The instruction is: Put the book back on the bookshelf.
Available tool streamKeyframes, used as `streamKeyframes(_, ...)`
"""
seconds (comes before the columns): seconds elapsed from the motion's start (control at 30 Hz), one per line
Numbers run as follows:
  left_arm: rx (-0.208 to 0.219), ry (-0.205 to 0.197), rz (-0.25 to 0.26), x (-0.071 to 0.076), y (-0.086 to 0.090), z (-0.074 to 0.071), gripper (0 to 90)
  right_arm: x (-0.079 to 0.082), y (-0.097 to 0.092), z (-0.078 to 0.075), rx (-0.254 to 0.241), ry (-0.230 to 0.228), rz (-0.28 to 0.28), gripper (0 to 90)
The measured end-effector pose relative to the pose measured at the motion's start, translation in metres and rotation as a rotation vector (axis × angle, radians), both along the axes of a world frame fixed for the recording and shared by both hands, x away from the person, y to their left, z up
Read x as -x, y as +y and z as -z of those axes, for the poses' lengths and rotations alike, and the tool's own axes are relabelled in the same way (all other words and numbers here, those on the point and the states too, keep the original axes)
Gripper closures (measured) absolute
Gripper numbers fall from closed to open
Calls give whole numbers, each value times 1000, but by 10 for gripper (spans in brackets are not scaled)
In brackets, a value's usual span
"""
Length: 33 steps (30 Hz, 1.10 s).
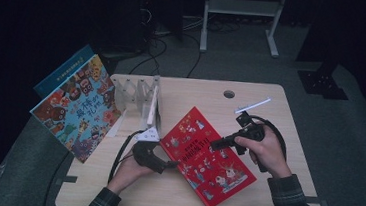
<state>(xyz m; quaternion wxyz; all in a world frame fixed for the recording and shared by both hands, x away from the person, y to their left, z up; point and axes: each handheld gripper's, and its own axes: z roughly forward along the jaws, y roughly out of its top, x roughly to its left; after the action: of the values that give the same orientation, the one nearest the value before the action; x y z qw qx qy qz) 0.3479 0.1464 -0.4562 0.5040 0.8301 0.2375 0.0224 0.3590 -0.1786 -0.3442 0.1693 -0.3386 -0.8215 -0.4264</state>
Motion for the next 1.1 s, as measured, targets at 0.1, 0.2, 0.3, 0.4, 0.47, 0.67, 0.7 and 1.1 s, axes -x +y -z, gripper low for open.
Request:
streamKeyframes(0.1,49,29,5,-1,1,-3,48,4,0,-2,-20,-16,-4,875)
streamKeyframes(0.2,121,48,9,-2,8,-8,116,7,-3,-5,-44,-40,-8,873)
streamKeyframes(0.3,182,40,19,0,12,-15,212,11,-8,-5,-85,-65,-10,873)
streamKeyframes(0.4,165,3,20,3,12,-22,275,16,-12,-3,-115,-109,-10,873)
streamKeyframes(0.47,174,-6,26,4,14,-25,299,19,-15,0,-136,-141,-19,873)
streamKeyframes(0.67,206,-31,41,6,21,-30,433,28,-21,16,-191,-240,-35,872)
streamKeyframes(0.7,223,-27,53,6,22,-31,446,29,-21,19,-200,-253,-38,872)
streamKeyframes(1.1,354,-71,152,8,33,-66,663,32,-29,41,-321,-298,-90,858)
